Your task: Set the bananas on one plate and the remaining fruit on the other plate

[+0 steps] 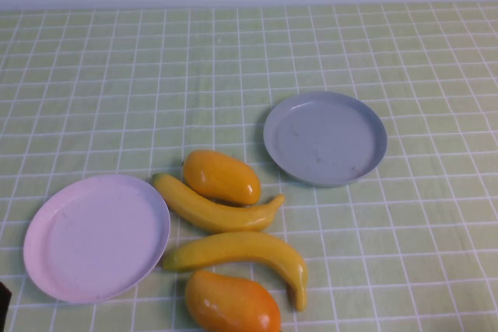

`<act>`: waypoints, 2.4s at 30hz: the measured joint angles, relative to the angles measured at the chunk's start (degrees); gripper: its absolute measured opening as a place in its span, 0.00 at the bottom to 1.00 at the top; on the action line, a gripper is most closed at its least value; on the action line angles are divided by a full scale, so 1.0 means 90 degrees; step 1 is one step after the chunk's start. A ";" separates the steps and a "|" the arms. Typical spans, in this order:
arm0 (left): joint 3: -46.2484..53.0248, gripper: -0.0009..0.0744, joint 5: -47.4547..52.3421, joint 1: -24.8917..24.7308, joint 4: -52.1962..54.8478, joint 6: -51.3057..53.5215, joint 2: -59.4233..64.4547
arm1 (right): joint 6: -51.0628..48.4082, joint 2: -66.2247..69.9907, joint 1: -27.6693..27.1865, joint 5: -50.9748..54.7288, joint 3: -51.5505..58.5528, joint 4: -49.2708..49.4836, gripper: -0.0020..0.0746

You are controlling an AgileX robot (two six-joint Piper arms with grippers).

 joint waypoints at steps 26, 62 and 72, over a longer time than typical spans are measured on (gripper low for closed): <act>-0.0873 0.01 0.0281 0.0000 -0.2396 0.0254 0.0503 | 0.0000 0.0000 0.0000 0.0000 0.0000 0.0000 0.01; -0.6811 0.30 0.4773 -0.3829 0.0373 0.6280 0.8983 | 0.0000 0.0000 0.0000 0.0014 0.0000 0.0000 0.01; -0.6836 0.90 0.4487 -0.4289 0.0547 0.7958 0.9808 | 0.0000 0.0000 0.0000 0.0014 0.0000 0.0000 0.01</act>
